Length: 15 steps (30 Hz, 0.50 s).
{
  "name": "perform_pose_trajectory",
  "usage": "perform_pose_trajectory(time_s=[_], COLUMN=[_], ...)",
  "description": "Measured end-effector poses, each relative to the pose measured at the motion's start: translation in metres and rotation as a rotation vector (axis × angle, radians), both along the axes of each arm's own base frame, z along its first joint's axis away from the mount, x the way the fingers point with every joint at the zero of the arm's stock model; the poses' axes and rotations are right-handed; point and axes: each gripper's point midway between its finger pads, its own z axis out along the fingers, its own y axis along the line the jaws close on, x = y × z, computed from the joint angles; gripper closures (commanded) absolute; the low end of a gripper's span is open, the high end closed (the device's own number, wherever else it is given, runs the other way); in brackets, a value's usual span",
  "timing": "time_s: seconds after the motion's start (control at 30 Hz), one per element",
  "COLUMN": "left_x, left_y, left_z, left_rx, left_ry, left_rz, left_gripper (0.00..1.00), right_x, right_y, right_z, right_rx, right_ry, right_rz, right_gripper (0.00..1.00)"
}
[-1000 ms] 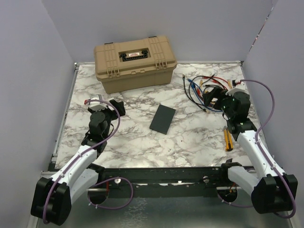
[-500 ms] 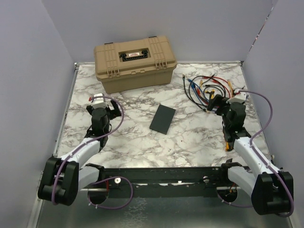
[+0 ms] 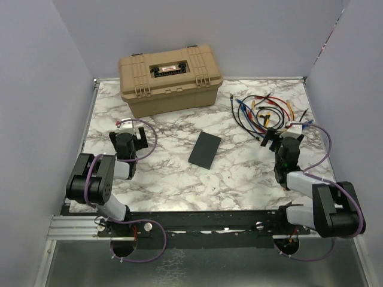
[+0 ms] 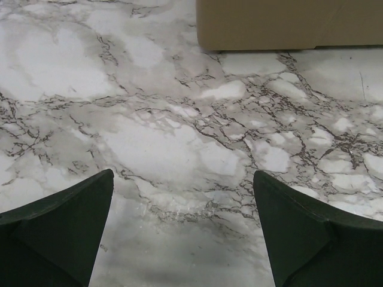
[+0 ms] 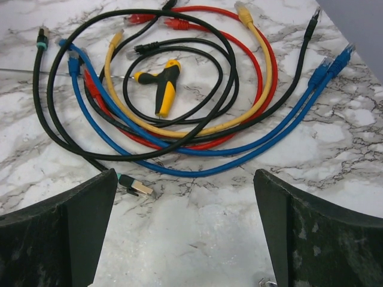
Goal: Pull the plug from the switch port
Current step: Reset both arms
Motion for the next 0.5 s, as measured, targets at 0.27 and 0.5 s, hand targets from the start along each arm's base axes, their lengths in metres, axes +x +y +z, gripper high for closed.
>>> perform_pose_trajectory(time_s=[0.27,0.5], left_x=[0.008,0.003], left_y=[-0.003,-0.004], left_z=[0.011,0.013], left_rx=[0.027,0.037], left_ry=[-0.11,-0.149], left_rz=[-0.039,-0.052], left_gripper=[0.01,0.01], right_x=[0.006,0.018], right_y=[-0.001,-0.011], right_z=[-0.008,-0.031], right_rx=[-0.031,-0.036], right_ry=[-0.04,-0.03], right_rz=[0.024,0.053], right_gripper=[0.0,0.0])
